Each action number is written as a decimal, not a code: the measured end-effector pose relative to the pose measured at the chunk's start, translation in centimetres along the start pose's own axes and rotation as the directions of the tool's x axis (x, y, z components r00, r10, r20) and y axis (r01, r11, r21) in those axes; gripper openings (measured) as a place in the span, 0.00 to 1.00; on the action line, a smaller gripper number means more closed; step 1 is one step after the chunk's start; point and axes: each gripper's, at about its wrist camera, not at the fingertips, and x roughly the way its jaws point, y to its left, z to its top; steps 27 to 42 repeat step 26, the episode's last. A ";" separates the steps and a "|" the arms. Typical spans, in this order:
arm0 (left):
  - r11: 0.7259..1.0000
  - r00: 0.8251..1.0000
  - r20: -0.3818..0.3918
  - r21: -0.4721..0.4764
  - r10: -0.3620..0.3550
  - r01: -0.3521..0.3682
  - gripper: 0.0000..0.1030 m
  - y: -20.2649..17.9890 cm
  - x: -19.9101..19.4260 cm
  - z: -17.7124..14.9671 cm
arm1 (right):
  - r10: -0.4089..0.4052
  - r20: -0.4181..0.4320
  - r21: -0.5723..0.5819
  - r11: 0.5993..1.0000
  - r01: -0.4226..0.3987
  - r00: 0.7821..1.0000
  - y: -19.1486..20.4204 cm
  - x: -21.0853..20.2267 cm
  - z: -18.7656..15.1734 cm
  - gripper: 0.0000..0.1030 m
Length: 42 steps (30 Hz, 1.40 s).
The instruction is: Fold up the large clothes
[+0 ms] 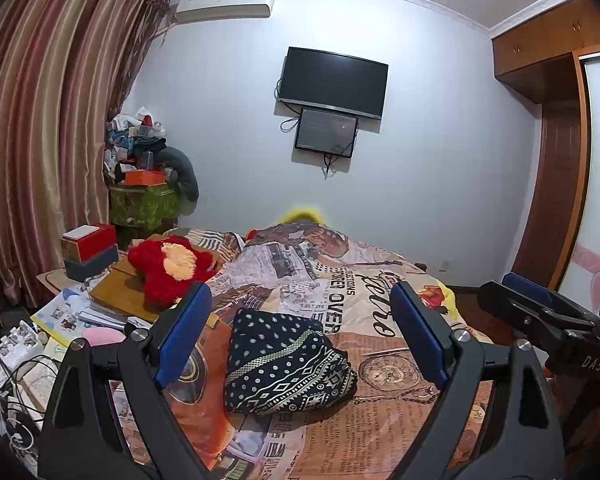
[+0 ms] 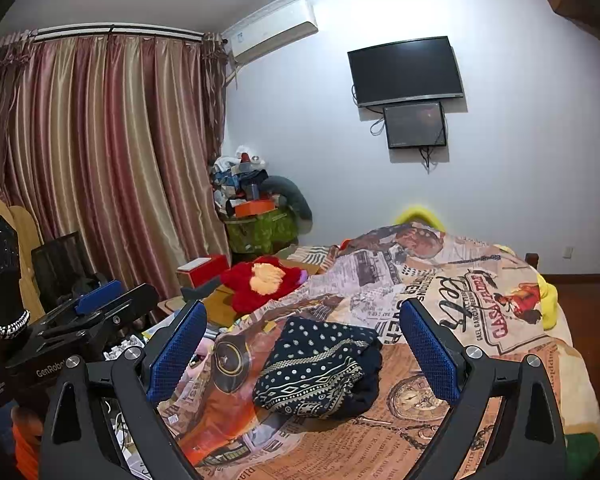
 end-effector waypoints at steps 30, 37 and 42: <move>0.999 0.999 0.002 0.036 -0.035 0.034 0.88 -0.9 -0.4 0.3 | -0.020 0.021 0.011 1.000 0.020 1.000 0.4 -0.3 0.5 0.94; 0.999 0.999 0.002 0.036 -0.035 0.034 0.88 -0.9 -0.4 0.3 | -0.020 0.021 0.011 1.000 0.020 1.000 0.4 -0.3 0.5 0.94; 0.999 0.999 0.002 0.036 -0.035 0.034 0.88 -0.9 -0.4 0.3 | -0.020 0.021 0.011 1.000 0.020 1.000 0.4 -0.3 0.5 0.94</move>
